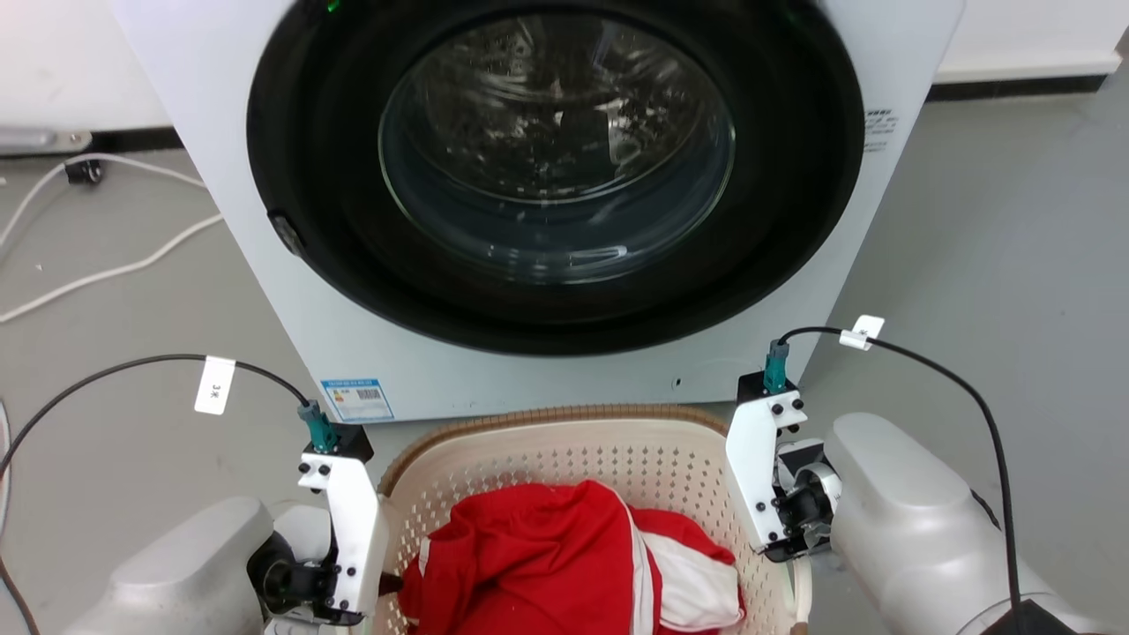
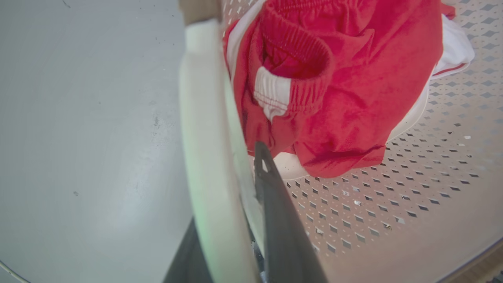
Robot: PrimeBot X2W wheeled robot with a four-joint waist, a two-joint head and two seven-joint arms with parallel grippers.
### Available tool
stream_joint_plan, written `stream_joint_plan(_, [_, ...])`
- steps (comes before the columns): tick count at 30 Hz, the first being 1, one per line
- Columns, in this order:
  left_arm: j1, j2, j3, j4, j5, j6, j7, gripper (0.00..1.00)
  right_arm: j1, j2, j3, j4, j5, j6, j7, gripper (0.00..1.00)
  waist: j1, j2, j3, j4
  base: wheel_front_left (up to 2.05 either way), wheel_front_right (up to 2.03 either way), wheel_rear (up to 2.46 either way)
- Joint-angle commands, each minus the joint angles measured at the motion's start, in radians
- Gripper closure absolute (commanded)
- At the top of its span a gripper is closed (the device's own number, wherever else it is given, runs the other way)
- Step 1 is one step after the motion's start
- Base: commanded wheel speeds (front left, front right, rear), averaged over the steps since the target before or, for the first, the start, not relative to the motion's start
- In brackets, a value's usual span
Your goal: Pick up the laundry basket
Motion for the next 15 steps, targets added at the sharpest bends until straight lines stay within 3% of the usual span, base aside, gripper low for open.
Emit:
stream_joint_plan(1, [0.035, 0.044, -0.020, 0.013, 0.000, -0.003, 0.038, 1.00, 0.004, -0.039, 0.012, 0.000, -0.006, -0.001, 0.004, 1.00, 0.0002, 0.0000, -0.032, -0.003, 0.00, 0.00, 0.00])
stream_joint_plan(15, [0.021, 0.023, -0.038, 0.023, -0.040, -0.004, 0.129, 1.00, 0.016, -0.038, 0.049, -0.034, 0.055, 0.000, 0.069, 1.00, 0.0002, 0.0000, -0.089, 0.004, 0.00, 0.00, 0.00])
